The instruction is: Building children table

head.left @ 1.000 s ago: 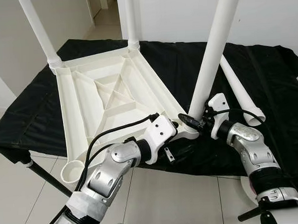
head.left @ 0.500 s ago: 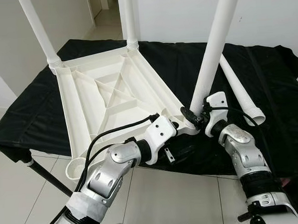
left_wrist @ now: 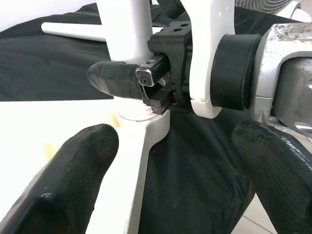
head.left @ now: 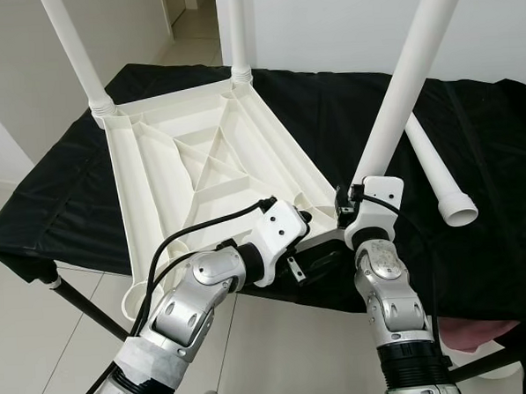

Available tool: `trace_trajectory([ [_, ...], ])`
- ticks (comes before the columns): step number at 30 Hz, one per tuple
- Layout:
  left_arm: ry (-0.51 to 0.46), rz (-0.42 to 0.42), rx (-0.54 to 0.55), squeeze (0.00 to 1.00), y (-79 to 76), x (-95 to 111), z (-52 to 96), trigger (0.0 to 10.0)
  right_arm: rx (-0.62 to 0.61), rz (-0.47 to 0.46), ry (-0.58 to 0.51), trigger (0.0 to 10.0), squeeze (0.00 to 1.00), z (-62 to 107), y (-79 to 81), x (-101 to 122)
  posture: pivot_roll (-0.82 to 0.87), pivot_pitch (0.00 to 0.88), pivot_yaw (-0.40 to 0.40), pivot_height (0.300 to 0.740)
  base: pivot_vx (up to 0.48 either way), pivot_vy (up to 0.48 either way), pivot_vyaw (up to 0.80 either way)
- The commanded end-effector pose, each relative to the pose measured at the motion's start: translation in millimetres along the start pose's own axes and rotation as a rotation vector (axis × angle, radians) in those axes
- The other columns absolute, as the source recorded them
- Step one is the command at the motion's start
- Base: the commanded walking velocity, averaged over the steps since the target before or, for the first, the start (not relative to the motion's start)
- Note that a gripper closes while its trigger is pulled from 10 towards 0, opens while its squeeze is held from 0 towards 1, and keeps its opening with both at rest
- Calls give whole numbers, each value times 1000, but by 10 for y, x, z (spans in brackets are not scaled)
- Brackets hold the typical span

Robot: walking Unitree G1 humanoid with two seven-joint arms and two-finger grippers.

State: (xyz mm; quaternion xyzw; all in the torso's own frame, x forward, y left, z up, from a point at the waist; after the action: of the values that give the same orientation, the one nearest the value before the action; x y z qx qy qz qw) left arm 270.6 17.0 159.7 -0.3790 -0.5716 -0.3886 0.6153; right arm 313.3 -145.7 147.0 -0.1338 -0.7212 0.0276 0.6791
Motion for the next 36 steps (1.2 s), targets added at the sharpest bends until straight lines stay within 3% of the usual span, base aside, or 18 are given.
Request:
trace_trajectory([
  [1,5,15,3,0,18,-17,2,10000,-13,9,65,10000,0,17,-23,-125,-116,30,27,740,0,0,0],
  [4,8,13,1,0,15,-21,2,10000,-14,8,62,10000,0,15,-40,-112,-117,28,23,740,0,0,0],
  [5,9,10,-1,0,18,-19,4,10000,-9,4,48,10000,831,21,-57,-82,-117,27,23,740,0,0,0],
  [6,9,10,-1,0,18,-19,4,10000,-9,4,48,10000,831,21,-57,-82,-117,27,23,740,0,0,0],
  [7,9,9,-1,0,19,-17,5,10000,-2,-5,42,10000,1000,24,-59,-70,-115,26,21,740,0,0,0],
  [14,10,9,1,0,13,-25,12,10000,42,-30,0,10000,1000,-31,-131,-8,-115,27,21,740,0,0,0],
  [15,13,10,-1,0,4,-37,13,10000,158,-25,-13,10000,357,-64,-105,-6,-115,27,21,740,0,0,0],
  [16,13,10,-1,0,4,-37,13,10000,158,-25,-13,10000,357,-64,-105,-6,-115,27,21,740,0,0,0],
  [17,13,11,-1,0,1,-40,14,10000,202,-30,-17,10000,0,-70,-96,-10,-115,27,21,740,0,0,0],
  [18,13,11,-1,0,1,-40,14,10000,202,-30,-17,10000,0,-70,-96,-10,-115,27,21,740,0,0,0],
  [20,13,12,-2,0,-3,-38,15,10000,317,-26,-33,10000,0,-66,-69,-17,-111,33,24,740,0,0,0],
  [22,13,12,-2,0,-3,-38,15,10000,317,-26,-33,10000,0,-66,-69,-17,-111,33,24,740,0,0,0],
  [23,13,12,-1,0,0,-34,16,10000,388,-11,-48,10000,0,-63,-60,-16,-112,37,26,740,0,0,0],
  [24,13,12,-1,0,2,-29,20,10000,537,43,-84,10000,0,-57,-68,-16,-113,39,30,740,0,0,0],
  [36,12,10,-11,0,-6,-13,9,10000,773,168,-147,10000,0,-155,-167,-58,-109,37,40,740,0,0,0],
])
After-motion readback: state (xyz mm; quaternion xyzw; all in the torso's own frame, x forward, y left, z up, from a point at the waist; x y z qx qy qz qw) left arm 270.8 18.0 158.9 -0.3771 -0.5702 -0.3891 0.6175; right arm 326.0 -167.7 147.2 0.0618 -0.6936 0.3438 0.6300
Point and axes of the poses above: a point about 5 cm out from each wrist's last joint towards the gripper, its own z axis pointing back from the gripper into the wrist, its own x axis along the axis of the wrist's last joint, y = z × x, the point moved 1 cm from there along -z, pointing out of the wrist towards the gripper, and after that the axes turned 13 degrees about z, right-handed, at the moved point
